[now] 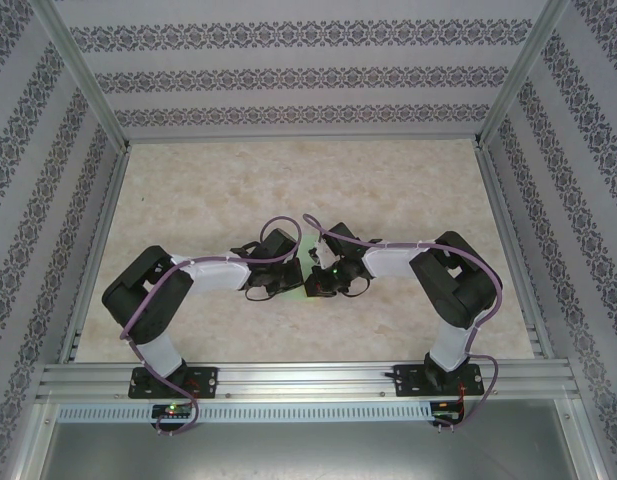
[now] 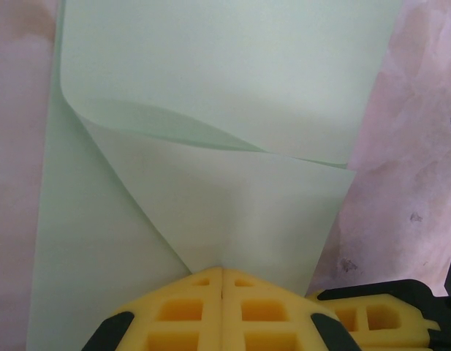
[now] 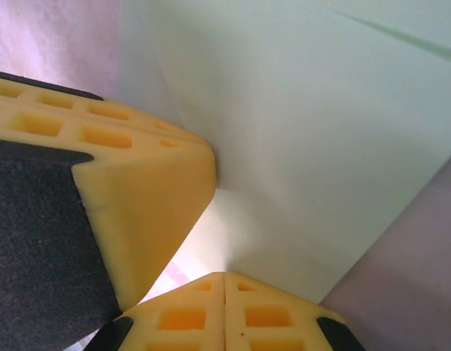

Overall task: Fold a paper plane with a square sheet of paper (pick it up from the middle)
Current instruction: Fold the triangle a second time at the center of the table.

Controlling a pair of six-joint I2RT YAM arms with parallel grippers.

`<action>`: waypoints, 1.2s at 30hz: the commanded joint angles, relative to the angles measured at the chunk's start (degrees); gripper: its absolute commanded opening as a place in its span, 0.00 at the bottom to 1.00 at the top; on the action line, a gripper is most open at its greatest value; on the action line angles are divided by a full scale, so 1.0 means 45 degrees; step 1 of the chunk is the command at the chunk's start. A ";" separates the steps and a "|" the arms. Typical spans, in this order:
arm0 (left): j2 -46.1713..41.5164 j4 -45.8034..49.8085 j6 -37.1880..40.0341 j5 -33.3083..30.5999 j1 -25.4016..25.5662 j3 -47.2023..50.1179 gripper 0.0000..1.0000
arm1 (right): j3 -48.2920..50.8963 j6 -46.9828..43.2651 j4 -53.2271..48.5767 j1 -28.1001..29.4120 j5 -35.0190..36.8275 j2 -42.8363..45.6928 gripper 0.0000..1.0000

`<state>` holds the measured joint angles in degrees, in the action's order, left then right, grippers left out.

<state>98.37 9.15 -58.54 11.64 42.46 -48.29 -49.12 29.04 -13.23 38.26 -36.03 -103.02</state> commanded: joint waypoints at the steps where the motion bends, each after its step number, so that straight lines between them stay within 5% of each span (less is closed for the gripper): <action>1: 0.0233 0.0569 0.0062 -0.1174 -0.0136 -0.0031 0.01 | 0.0215 -0.0007 -0.0548 0.0161 0.0705 -0.0338 0.06; 36: 0.0756 -0.0056 0.1632 -0.0646 -0.2596 -0.0524 0.07 | 0.0233 -0.0165 -0.0773 0.0111 0.0635 -0.0280 0.06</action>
<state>99.48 7.33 -52.84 12.78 32.88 -48.90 -49.12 28.88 -12.21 38.26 -35.22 -103.02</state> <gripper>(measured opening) 0.071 0.058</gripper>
